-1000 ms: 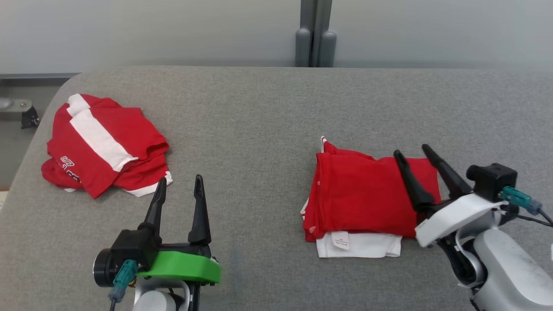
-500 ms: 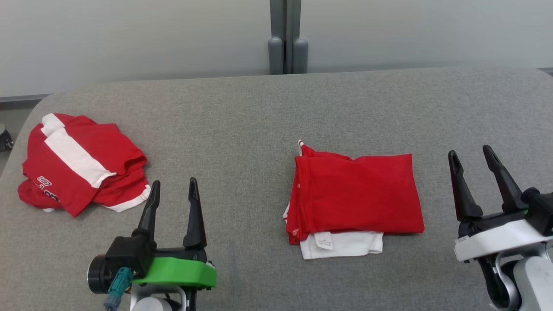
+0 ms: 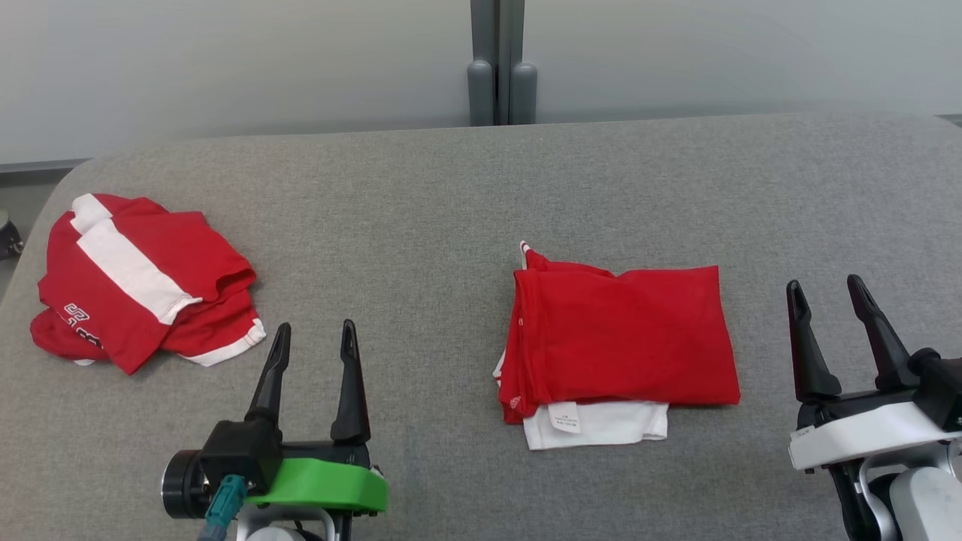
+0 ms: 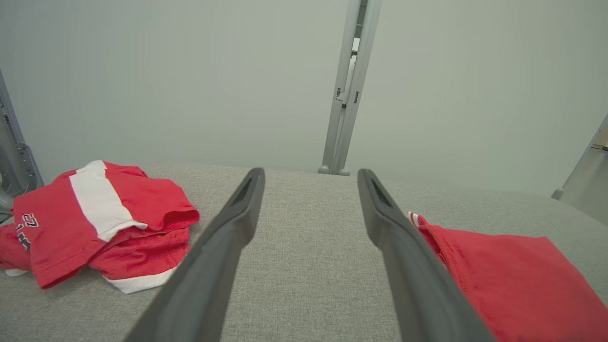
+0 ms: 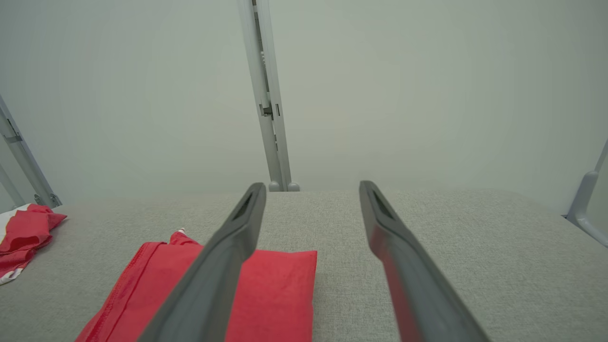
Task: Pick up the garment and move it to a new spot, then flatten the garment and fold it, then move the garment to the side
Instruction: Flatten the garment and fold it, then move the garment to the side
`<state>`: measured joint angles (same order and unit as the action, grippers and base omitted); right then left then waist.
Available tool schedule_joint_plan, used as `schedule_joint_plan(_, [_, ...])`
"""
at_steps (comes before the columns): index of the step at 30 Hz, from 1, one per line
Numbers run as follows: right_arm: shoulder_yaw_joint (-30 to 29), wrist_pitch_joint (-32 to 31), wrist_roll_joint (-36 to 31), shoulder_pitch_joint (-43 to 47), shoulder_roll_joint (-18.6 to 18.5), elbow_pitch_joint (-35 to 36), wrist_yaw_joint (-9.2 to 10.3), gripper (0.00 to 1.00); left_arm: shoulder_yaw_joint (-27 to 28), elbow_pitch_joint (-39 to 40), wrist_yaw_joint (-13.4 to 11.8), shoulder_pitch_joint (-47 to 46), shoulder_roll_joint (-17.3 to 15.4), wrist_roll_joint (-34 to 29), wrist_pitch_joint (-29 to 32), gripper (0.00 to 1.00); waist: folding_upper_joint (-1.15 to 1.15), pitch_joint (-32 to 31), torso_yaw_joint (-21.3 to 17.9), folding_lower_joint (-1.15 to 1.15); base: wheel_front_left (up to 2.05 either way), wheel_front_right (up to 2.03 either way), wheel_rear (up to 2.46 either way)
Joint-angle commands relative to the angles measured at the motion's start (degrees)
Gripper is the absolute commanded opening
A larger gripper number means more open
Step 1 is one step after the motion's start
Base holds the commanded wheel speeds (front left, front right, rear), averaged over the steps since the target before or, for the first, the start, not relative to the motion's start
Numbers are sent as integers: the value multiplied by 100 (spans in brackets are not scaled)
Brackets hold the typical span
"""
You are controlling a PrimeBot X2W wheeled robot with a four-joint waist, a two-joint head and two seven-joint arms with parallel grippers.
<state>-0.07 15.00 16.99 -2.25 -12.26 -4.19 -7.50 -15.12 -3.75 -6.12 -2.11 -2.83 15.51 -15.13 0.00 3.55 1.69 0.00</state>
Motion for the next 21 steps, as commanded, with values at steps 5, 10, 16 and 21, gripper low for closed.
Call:
schedule_joint_plan(5, [-25,22,-9,-40,-19,-286,3,100,-49,-7,-27,-76,-14,-10,1,100,0,111,80,0,0,0,0])
schedule_joint_plan(10, [68,21,5,-320,-17,-927,3,100,-177,-14,-36,-236,-15,11,1,100,0,386,214,0,0,0,0])
schedule_joint_plan(16, [297,3,386,-759,-55,-1936,3,100,-405,3,-90,-429,-14,26,0,100,0,698,428,0,0,0,0])
schedule_joint_plan(21, [502,-17,771,-1097,-102,-2589,3,100,-485,23,-174,-565,-15,50,1,100,0,883,573,0,0,0,0])
